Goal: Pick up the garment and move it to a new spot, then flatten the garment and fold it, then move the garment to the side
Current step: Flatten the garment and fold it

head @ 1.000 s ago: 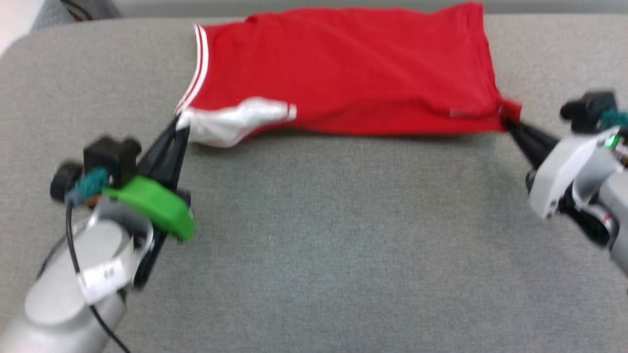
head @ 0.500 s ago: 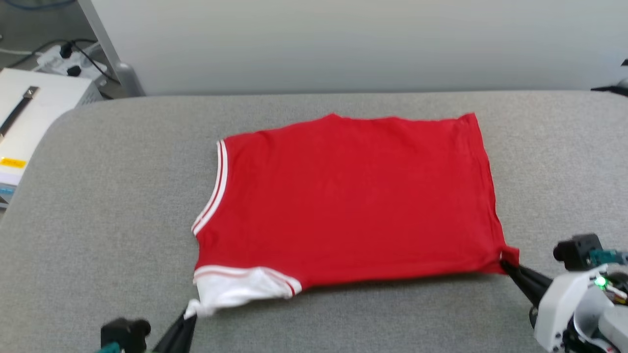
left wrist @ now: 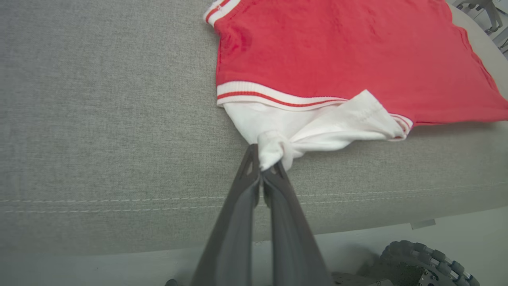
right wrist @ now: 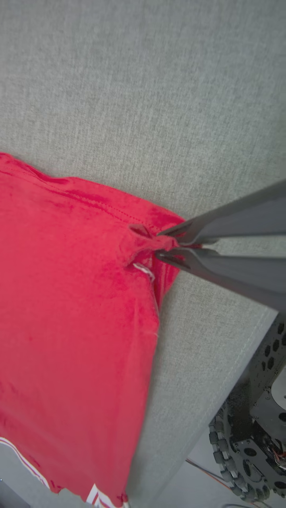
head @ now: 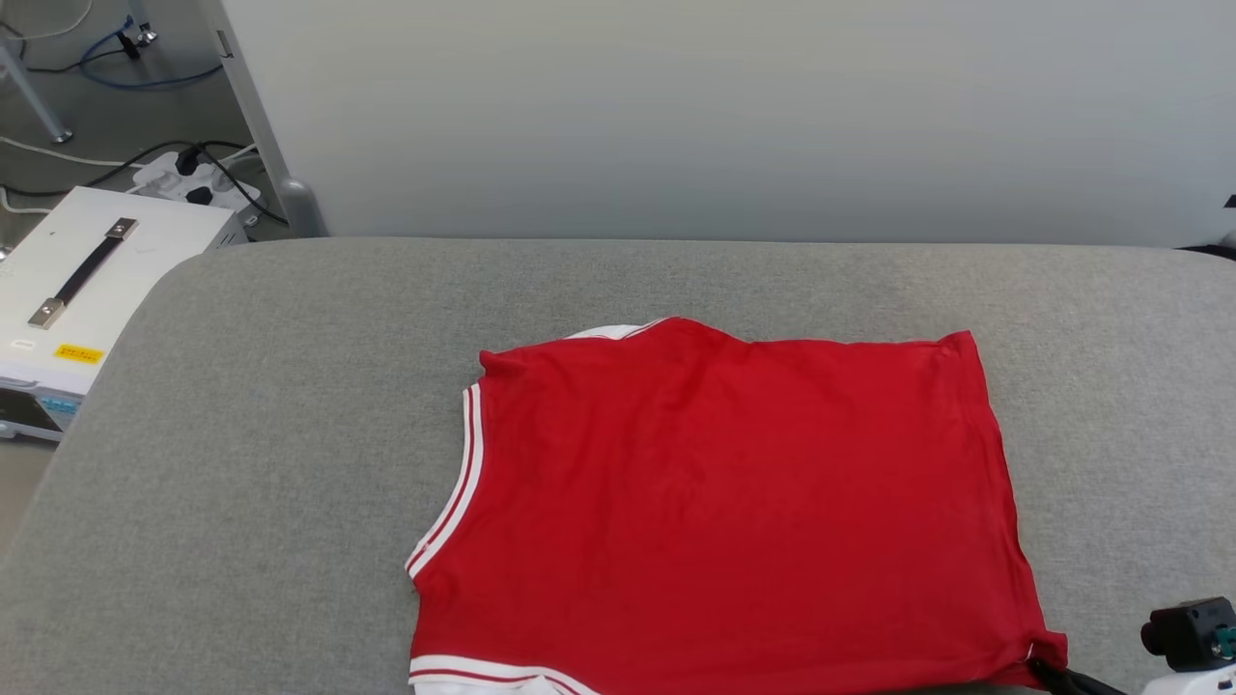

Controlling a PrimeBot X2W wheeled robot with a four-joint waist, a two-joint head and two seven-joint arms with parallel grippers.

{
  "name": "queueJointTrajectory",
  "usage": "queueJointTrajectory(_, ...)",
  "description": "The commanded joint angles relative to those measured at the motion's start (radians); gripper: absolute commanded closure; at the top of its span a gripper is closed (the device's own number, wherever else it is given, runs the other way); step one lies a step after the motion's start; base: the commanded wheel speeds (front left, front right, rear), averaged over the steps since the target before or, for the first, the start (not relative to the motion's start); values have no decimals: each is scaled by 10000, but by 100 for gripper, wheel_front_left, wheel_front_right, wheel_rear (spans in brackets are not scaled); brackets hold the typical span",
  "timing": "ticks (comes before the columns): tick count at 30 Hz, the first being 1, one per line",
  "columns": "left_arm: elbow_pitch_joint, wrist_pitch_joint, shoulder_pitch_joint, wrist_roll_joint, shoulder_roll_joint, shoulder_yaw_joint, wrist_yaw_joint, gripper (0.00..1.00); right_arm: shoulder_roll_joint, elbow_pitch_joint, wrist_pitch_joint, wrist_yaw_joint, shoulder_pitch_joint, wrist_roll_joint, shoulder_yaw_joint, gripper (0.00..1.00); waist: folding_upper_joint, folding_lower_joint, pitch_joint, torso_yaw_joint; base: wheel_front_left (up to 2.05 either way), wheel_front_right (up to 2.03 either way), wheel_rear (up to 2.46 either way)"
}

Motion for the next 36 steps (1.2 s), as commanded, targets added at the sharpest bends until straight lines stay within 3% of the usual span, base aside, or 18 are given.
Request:
queueJointTrajectory(1,22,-65,84,59,86,48,26,100,-50,-124,94,-9,214,3,-217,100,0,1,-12,35,0,0,0)
queueJointTrajectory(10,591,-260,-1614,980,6,68,-491,100,244,-834,884,-9,418,-449,-1786,100,0,1,346,14,0,0,0)
queueJointTrajectory(21,2305,595,-5586,1903,-437,-109,-1939,100,735,-1268,2350,-9,-977,-956,-3304,100,0,1,1881,-339,0,0,0)
queueJointTrajectory(24,3196,694,-6419,2024,-665,-182,-2333,100,929,-1119,2744,-9,-1525,-1114,-3370,100,0,1,2285,-423,0,0,0)
queueJointTrajectory(25,4308,667,-7132,2134,-958,-319,-2719,100,1196,-798,3084,-9,-2128,-1251,-3345,100,0,1,2698,-517,0,0,0)
queueJointTrajectory(26,4703,649,-7316,2128,-1085,-375,-2831,100,1301,-634,3176,-9,-2319,-1291,-3311,100,0,1,2812,-540,0,0,0)
queueJointTrajectory(36,7622,179,-8019,2004,-2106,-1092,-3287,100,1943,976,3300,-9,-3239,-1623,-2587,100,0,1,3403,-561,0,0,0)
